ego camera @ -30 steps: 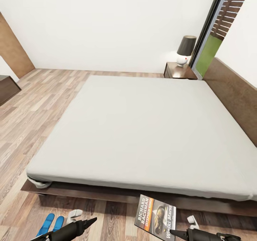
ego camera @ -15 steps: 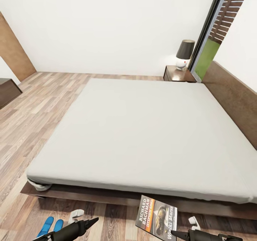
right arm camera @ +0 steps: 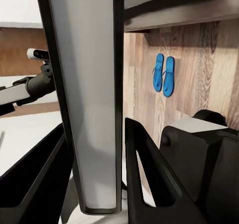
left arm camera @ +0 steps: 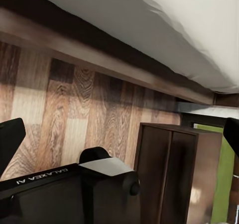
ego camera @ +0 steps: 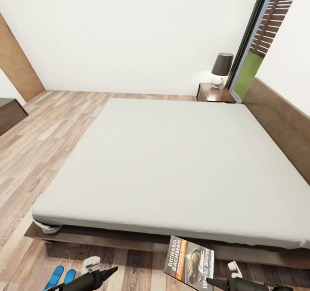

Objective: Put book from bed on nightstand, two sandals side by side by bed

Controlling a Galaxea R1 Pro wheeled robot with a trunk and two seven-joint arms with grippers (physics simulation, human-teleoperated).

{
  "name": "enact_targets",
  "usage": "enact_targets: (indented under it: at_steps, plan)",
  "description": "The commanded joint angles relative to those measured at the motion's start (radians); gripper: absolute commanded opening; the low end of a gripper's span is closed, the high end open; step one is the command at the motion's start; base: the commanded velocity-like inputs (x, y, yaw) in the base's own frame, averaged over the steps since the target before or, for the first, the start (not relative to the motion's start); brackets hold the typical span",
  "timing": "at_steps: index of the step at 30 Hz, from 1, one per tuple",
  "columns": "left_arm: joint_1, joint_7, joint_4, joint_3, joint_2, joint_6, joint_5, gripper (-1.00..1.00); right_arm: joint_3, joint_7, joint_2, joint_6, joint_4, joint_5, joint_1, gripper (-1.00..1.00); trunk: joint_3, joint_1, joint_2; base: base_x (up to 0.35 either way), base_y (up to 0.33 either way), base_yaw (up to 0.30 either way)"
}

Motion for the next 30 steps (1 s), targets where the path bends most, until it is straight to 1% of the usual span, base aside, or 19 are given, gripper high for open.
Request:
enact_targets:
  at_steps: [1,4,6,11,30]
  plan:
    - [0.000,-0.002,0.000,-0.007,0.001,0.006,0.010,1.00,0.007,0.002,-0.001,0.011,0.000,-0.009,0.000,-1.00,0.001,0.000,-0.001,0.000,0.000,0.000]
    - [0.000,-0.002,0.000,-0.007,0.001,0.006,0.010,1.00,0.007,0.002,-0.001,0.011,0.001,-0.009,0.000,-1.00,0.006,0.000,-0.001,0.000,0.000,0.000]
    - [0.000,-0.002,0.000,-0.007,0.001,0.006,0.010,1.00,0.006,0.001,-0.001,0.011,0.030,-0.009,0.000,-1.00,0.009,0.000,-0.001,0.000,0.000,0.000]
    - [0.000,-0.002,0.000,-0.007,0.001,0.006,0.010,1.00,0.006,0.002,-0.001,0.011,0.053,-0.009,0.000,-1.00,0.017,0.000,-0.001,0.000,0.000,0.000]
    - [0.000,-0.001,0.000,-0.007,0.001,0.006,0.010,1.00,0.006,0.001,-0.001,0.011,0.056,-0.009,0.000,-1.00,0.048,0.000,-0.001,0.000,0.000,0.000]
